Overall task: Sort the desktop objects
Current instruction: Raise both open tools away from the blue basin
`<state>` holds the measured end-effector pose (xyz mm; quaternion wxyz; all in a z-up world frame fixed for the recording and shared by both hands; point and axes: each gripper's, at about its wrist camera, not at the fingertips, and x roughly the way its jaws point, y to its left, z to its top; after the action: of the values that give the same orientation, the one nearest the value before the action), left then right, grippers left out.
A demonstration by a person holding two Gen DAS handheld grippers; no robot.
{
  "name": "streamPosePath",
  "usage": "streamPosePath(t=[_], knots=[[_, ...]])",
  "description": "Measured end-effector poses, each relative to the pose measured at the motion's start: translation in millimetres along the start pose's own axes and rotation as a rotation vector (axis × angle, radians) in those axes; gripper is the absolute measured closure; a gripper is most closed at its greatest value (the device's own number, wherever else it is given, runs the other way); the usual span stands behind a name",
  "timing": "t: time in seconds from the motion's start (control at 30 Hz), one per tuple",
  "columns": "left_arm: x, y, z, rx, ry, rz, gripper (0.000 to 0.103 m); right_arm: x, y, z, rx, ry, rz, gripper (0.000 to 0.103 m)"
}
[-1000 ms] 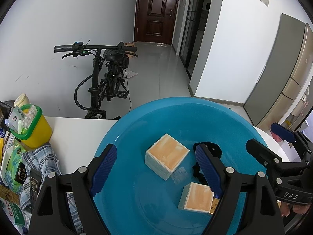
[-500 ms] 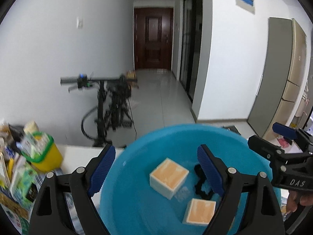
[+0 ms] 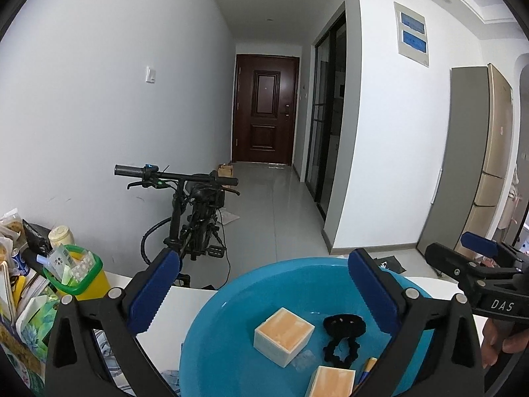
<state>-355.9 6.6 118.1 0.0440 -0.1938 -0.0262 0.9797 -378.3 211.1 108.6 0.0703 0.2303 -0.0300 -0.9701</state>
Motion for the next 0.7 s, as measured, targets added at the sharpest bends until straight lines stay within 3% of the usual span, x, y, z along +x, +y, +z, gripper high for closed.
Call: streamPosePath(t=[0.7], knots=[[-12.4,-0.5,-5.0,-0.016,0.036,-0.006,0.000,-9.8,-2.1,-5.5,0.006,0.015,-0.004,0.001]])
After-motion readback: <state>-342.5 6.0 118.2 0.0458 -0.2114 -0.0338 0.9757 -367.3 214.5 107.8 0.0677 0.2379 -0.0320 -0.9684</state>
